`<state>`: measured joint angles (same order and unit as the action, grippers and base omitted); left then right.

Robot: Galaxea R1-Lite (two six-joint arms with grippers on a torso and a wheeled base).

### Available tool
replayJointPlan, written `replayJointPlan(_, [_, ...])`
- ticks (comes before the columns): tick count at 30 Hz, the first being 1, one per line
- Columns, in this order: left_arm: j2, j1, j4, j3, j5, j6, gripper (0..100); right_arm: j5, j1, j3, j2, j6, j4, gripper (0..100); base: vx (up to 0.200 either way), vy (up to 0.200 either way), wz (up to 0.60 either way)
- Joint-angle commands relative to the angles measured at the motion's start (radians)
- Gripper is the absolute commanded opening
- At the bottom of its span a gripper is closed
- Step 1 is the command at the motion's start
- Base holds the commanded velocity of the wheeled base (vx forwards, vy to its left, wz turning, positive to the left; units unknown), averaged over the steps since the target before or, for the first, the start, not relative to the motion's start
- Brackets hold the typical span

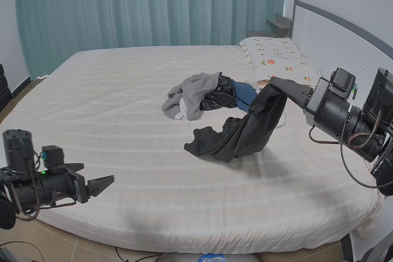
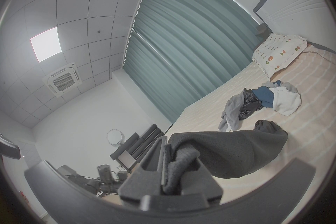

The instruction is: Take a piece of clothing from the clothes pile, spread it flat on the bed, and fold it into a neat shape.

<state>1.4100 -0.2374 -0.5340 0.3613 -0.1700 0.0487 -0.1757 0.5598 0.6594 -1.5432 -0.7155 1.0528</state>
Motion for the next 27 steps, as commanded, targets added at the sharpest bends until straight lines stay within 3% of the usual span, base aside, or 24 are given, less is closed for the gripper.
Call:
replayJointPlan(1, [0.414,-0.186,-0.234,0.171,0.052,0.089,100,-0.001,0.002,0.069,0.002,-0.001,0.0,0,0.0,0.0,0.0])
replayJointPlan(5, [0.484,-0.241,-0.251,0.229,0.09,0.148,100,0.001,0.005,0.086,-0.005,0.001,0.0,0,0.0,0.0,0.0])
replayJointPlan(7, [0.604,-0.281,-0.257,0.311,0.119,0.161,100,0.001,0.006,0.101,-0.005,-0.002,0.0,0,0.0,0.0,0.0])
replayJointPlan(18, [0.848,-0.286,-0.257,0.542,0.19,0.168,100,0.001,0.008,0.098,0.0,-0.002,0.0,0,0.0,0.0,0.0])
replayJointPlan(27, [0.972,-0.284,-0.248,0.677,0.193,0.171,100,0.005,0.009,0.125,-0.023,-0.002,0.001,0,0.0,0.0,0.0])
